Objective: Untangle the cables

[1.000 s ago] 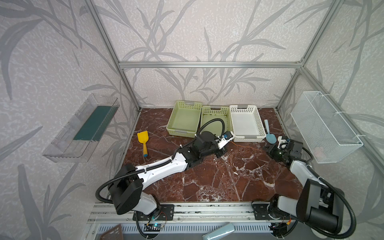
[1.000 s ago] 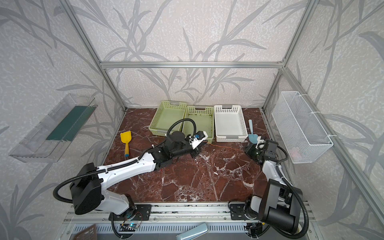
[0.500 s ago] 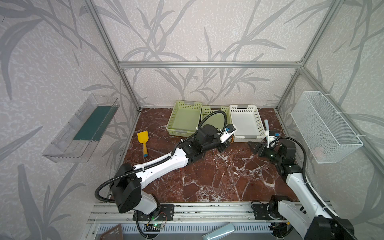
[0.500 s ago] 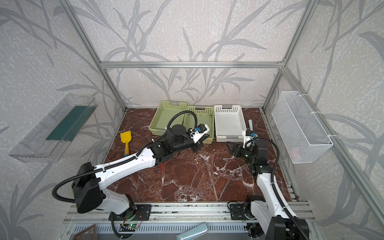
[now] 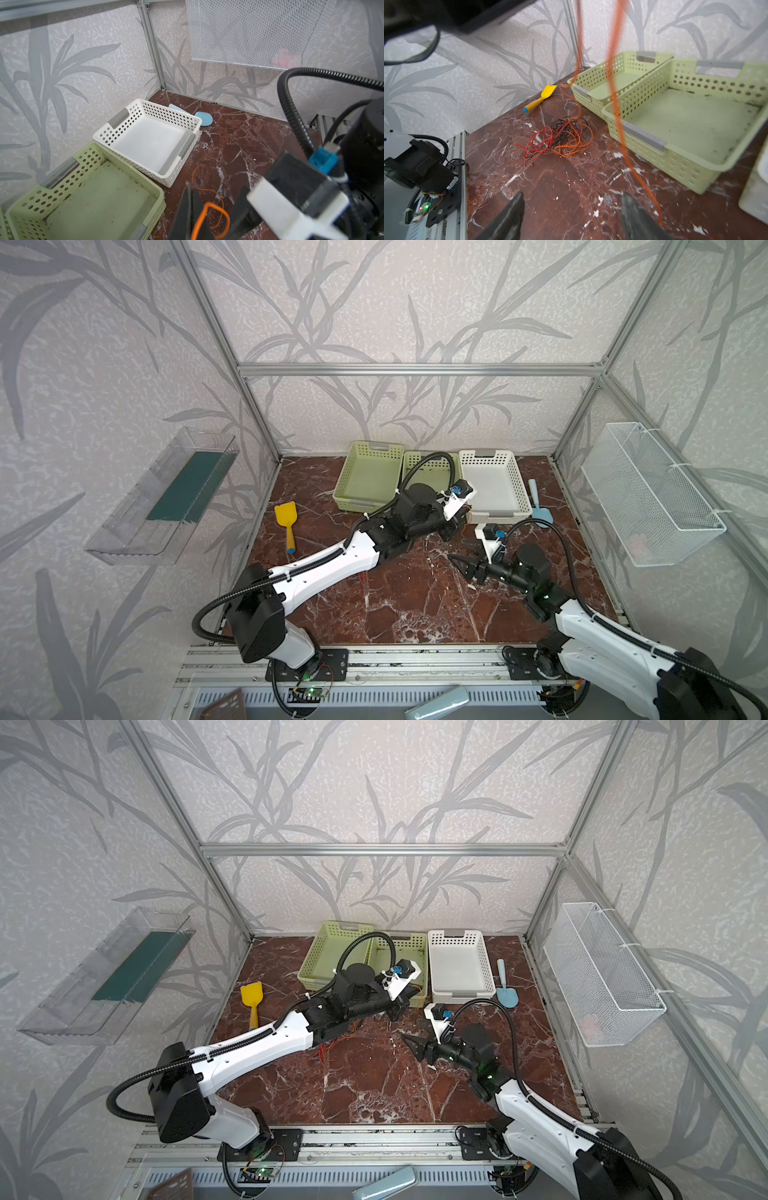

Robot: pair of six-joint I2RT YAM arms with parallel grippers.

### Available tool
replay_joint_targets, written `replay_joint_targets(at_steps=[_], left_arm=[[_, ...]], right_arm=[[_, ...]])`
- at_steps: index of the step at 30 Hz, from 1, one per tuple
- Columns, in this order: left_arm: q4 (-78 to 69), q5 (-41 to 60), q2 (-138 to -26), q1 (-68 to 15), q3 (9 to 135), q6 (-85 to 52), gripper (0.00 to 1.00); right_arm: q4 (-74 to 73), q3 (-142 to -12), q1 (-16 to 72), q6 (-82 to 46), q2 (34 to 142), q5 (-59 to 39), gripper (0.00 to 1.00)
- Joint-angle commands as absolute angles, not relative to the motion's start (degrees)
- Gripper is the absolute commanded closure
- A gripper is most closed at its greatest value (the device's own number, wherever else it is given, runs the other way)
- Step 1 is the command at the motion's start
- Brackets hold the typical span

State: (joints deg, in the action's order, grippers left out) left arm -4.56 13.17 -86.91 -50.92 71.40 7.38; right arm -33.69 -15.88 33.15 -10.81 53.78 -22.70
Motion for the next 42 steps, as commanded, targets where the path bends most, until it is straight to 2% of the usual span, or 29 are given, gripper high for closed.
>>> replay_joint_targets(at_steps=[1,7,19,25,34,39,42], left_arm=[[-4.18,13.63,-88.05,-51.37,74.86,3.92,1.0],[-0.75,11.77,-89.17,-52.68,79.63,2.01,1.0],[3.06,10.88,-91.44,-54.23,88.15,-0.88,1.0],[4.21,10.5,-92.92,-54.47,91.15,-0.57,1.0],[5.03,10.0,-93.95,-54.49,93.94,0.48,1.0],[5.75,9.09,-94.21,-54.48,93.92,0.83,1.0],[6.12,8.63,-94.28,-54.4,93.61,0.76,1.0]], right_arm=[[-47.2,-15.39,36.78,-8.52,57.47,-13.52,0.31],[-57.92,-16.18,38.86,-8.56,65.9,-8.01,0.32],[-76.8,-22.85,39.11,-14.46,86.09,-13.98,0.38],[-78.68,-26.02,39.64,-15.8,90.85,-15.61,0.41],[-80.47,-31.23,40.95,-19.08,97.3,-20.13,0.55],[-80.48,-32.16,41.13,-20.29,97.47,-20.96,0.7],[-80.42,-31.84,41.13,-20.8,97.32,-20.85,0.71]])
